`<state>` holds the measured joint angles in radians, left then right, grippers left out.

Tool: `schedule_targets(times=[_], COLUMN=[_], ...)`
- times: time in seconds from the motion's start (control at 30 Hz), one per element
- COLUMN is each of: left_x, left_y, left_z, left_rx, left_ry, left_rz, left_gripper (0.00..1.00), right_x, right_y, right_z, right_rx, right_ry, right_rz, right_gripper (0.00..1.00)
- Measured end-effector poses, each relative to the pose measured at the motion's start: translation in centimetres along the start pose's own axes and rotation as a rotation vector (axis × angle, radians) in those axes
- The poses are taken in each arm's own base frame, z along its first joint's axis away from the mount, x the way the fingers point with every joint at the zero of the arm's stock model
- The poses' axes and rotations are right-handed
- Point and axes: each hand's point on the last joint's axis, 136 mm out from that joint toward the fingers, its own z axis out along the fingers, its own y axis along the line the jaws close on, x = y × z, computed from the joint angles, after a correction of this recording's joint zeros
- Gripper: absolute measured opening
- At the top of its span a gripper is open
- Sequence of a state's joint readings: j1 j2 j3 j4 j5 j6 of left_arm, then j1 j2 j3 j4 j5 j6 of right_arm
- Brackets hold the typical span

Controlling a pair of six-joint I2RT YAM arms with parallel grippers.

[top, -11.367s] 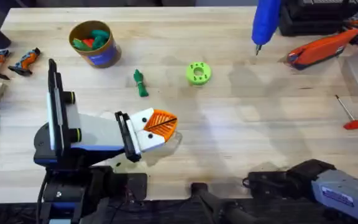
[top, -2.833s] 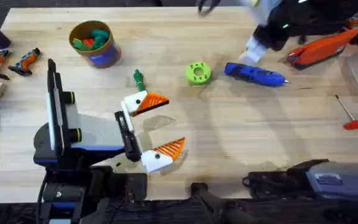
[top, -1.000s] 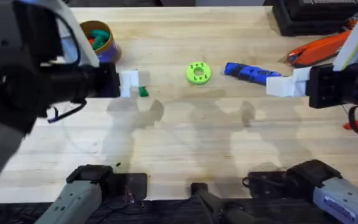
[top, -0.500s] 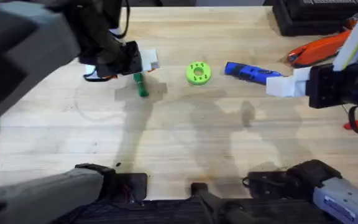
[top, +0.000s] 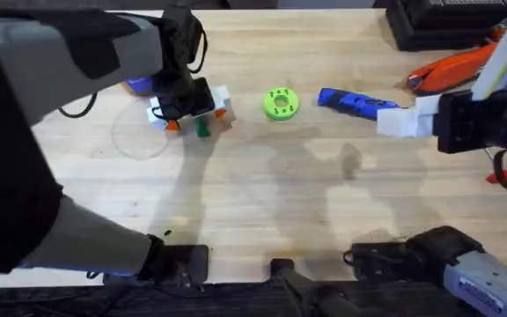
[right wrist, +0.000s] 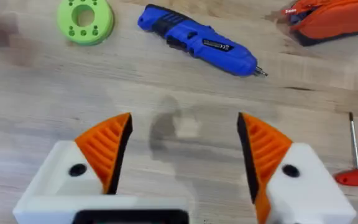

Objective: Pick up the gripper from the table and insert it into the empty holder that is missing its gripper. Then pick up a screw, insert it into the mounting hole, and use the screwdriver to tighten it. Finally, clean up the table by picking up the vegetable and placing it into the bucket.

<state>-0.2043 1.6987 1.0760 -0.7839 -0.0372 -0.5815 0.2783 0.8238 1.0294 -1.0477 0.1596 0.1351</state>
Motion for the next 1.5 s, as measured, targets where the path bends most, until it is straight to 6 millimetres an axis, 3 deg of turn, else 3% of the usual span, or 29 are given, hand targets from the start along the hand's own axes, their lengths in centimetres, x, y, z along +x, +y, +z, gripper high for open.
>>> schedule_targets(times=[0.07, 0.17, 0.3, 0.33, 0.7, 0.83, 0.93, 1.2, 1.27, 1.37, 1.5], left_x=[0.0, -0.4, -0.6, -0.6, -0.5, -0.5, -2.1, -7.9, -8.8, -10.3, -12.2], left_y=[0.0, -0.4, -0.5, -0.6, -0.5, 0.1, 0.4, 1.5, 2.3, 4.0, 5.8], left_z=[0.3, 0.2, 0.2, 0.2, 0.2, -0.9, -3.7, -16.5, -18.5, -20.1, -19.8], left_rx=[-0.001, 0.013, 0.021, 0.022, 0.023, 0.023, 0.057, 0.165, 0.152, 0.108, 0.045], left_ry=[0.002, -0.012, -0.017, -0.019, -0.015, -0.014, -0.079, -0.451, -0.529, -0.617, -0.649], left_rz=[-0.003, -0.006, -0.011, -0.011, -0.012, -0.020, -0.025, 0.064, 0.080, 0.102, 0.122], left_gripper=[0.916, 0.694, 0.094, 0.032, 0.018, 0.018, 0.018, 0.017, 0.017, 0.017, 0.017], right_x=[0.0, 0.0, 0.0, 0.0, 0.0, 0.0, 0.0, 0.0, 0.0, 0.0, 0.0], right_y=[0.0, 0.0, 0.0, 0.0, 0.0, 0.0, 0.0, 0.0, 0.0, 0.0, 0.0], right_z=[0.0, 0.0, 0.0, 0.0, 0.0, 0.0, 0.0, 0.0, 0.0, 0.0, 0.0], right_rx=[0.000, 0.000, 0.000, 0.000, 0.000, 0.000, 0.000, 0.000, 0.000, 0.000, 0.000], right_ry=[0.000, 0.000, 0.001, 0.000, 0.001, 0.000, 0.001, 0.001, 0.000, 0.001, 0.000], right_rz=[0.000, 0.000, 0.000, 0.000, 0.000, 0.000, 0.000, 0.000, 0.000, 0.000, 0.000], right_gripper=[0.956, 0.957, 0.957, 0.957, 0.956, 0.956, 0.956, 0.956, 0.956, 0.956, 0.957])
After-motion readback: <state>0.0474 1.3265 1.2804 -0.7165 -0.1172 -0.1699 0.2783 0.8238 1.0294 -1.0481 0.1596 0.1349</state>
